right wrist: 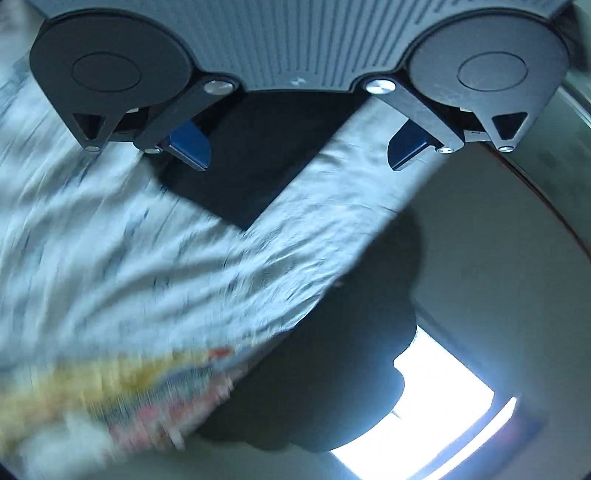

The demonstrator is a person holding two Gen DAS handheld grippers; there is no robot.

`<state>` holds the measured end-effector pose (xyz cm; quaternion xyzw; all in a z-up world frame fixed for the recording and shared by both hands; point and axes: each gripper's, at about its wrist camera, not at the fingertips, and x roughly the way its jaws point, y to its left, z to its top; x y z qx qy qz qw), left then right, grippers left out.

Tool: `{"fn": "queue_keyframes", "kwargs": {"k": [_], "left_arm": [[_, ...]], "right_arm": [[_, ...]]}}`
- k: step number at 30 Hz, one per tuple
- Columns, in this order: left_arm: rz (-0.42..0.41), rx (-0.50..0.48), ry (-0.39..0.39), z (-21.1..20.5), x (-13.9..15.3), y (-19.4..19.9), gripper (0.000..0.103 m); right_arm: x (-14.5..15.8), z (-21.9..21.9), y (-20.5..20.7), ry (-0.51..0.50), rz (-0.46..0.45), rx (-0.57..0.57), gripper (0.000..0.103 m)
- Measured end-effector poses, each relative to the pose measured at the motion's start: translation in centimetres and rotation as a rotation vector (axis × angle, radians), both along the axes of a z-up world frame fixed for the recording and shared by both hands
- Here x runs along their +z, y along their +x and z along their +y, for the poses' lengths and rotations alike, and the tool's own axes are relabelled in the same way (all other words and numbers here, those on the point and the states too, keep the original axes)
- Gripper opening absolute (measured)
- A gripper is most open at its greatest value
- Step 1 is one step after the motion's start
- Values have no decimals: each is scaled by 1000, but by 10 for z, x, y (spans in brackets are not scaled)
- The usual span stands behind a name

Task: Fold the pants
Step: 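Lift the trouser edge with the right gripper toward the left gripper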

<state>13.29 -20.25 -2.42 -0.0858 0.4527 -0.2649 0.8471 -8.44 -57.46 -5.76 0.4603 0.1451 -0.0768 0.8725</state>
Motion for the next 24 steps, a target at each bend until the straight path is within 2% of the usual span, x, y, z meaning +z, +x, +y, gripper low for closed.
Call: {"fn": "queue_keyframes", "kwargs": {"k": [1,2,3,7,11,15,20,22,24], "left_arm": [[-7,-6,9,-1,0,-1,95],[-15,-14,19,-2,1,-3,95],[-25,-26,32,-4,1,-5,95],[-69,-107,99,-18,3,-17,95],[-162,-264,202,-42,0,-44,94],[-322,-393,327,-70,-8,-76,91],[-426,-489,373,-97,-21,-98,86],[-460,-513,387,-105,-26,-103,82],[-492,-519,405,-111,-29,-107,79]], "right_arm": [[-6,-5,-1,64,-6,-5,96],[-11,-9,-1,100,0,-3,86],[-14,-12,0,126,0,14,83],[-20,-5,7,123,75,23,81],[-24,-5,0,123,98,-10,79],[-27,-6,-8,146,92,-22,77],[-38,-22,12,186,34,-40,76],[-39,-28,22,167,49,-57,59],[-41,-32,30,167,81,-51,13]]}}
